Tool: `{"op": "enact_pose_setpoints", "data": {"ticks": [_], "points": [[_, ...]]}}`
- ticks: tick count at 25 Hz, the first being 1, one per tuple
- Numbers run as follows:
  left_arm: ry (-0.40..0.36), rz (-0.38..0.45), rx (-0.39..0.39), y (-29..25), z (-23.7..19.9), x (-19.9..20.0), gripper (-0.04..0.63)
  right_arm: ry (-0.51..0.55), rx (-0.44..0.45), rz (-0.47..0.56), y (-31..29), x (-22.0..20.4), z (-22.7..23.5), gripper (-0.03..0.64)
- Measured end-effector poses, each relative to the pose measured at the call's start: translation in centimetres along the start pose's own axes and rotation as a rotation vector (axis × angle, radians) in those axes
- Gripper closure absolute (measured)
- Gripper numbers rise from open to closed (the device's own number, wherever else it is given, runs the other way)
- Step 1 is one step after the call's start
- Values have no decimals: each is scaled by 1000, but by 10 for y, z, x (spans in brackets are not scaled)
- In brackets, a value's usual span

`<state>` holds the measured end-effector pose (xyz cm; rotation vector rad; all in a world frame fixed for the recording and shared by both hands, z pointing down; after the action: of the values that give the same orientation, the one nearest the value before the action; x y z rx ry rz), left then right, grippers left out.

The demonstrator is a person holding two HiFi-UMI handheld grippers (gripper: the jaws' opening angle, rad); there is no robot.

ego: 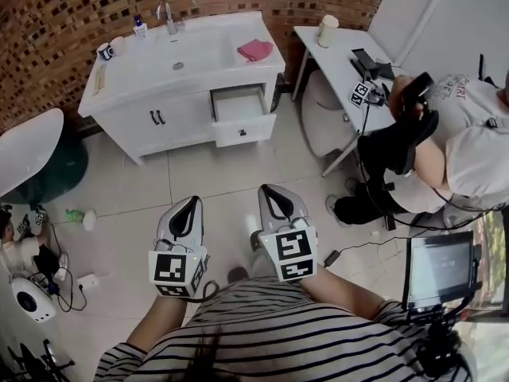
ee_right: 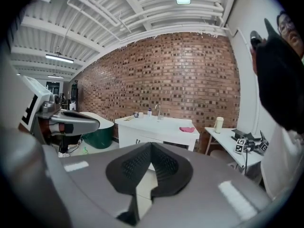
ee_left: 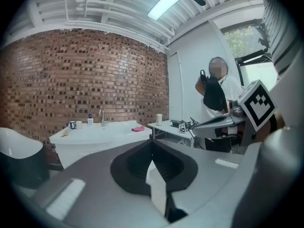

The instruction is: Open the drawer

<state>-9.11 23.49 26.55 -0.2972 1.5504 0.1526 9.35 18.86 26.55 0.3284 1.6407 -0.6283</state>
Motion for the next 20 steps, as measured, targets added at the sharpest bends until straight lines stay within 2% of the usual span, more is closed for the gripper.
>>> {"op": "enact_pose_setpoints", "data": {"ticks": [5, 13, 20], "points": [[24, 13, -37, 15, 37, 9, 580, -6, 4, 23, 30, 8, 1, 615], [24, 36, -28, -7, 77, 26, 580, 1, 39, 34, 47, 14, 33, 615], [21, 37, -13, -16, 82, 32, 580, 9, 56, 41, 42, 21, 42, 615]]}}
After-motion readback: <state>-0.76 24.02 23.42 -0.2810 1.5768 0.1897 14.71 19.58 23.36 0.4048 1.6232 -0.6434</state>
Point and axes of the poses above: the fingertips, and each gripper's own axes: y backward along the fingers, z to its right, x out of its top, the point moved 7 cm from there along y, backward along the fingers, and after that the axes turned 7 degrees about z, right-handed, at the moved point
